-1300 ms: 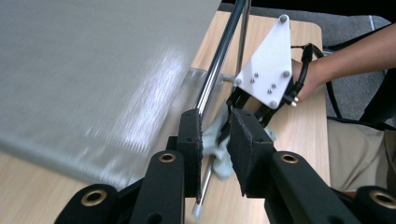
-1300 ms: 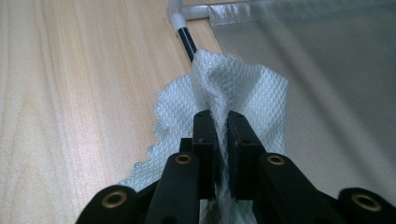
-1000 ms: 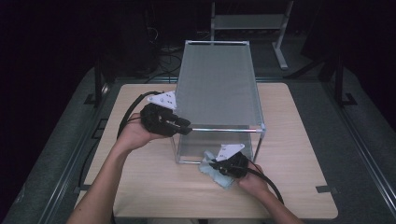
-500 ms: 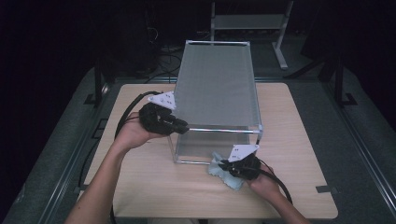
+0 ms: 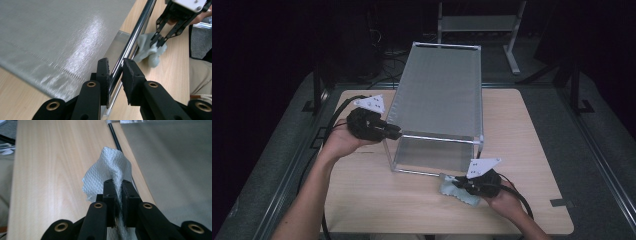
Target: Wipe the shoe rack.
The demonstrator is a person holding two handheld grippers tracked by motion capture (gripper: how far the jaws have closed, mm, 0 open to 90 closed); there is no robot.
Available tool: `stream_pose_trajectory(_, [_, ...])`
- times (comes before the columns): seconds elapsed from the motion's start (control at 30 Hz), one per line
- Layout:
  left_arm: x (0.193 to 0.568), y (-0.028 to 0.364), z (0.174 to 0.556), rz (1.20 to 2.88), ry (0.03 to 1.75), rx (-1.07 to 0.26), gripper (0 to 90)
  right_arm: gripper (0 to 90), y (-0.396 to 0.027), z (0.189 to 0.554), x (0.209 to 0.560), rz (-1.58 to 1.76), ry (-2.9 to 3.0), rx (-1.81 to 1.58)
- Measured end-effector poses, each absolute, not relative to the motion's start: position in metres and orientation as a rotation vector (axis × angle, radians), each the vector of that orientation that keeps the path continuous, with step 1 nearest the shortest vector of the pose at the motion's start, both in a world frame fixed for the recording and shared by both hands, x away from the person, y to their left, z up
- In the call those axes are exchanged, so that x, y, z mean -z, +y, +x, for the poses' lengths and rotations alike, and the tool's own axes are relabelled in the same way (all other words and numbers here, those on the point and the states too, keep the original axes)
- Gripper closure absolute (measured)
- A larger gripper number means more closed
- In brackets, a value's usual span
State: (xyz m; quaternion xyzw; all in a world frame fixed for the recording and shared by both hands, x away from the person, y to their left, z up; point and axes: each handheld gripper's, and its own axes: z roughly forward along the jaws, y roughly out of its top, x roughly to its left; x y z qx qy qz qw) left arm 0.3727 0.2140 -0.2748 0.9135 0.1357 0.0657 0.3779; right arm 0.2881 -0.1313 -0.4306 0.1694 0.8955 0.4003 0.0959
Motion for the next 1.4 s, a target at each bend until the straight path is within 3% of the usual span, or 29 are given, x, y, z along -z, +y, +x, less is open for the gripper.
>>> stream_pose_trajectory(0.83, [0.273,0.263,0.373,2.294,0.468,-0.223,75.3,82.3,-0.213,0.276,0.423,0.674,2.659,-1.245])
stream_pose_trajectory(1.07, [0.264,0.234,0.362,2.274,0.36,-0.209,67.7,82.3,-0.2,0.288,0.39,0.589,2.62,-1.306])
stream_pose_trajectory(1.4, [0.269,0.193,0.359,2.326,0.264,-0.164,69.1,80.6,-0.176,0.306,0.349,0.46,2.621,-1.361])
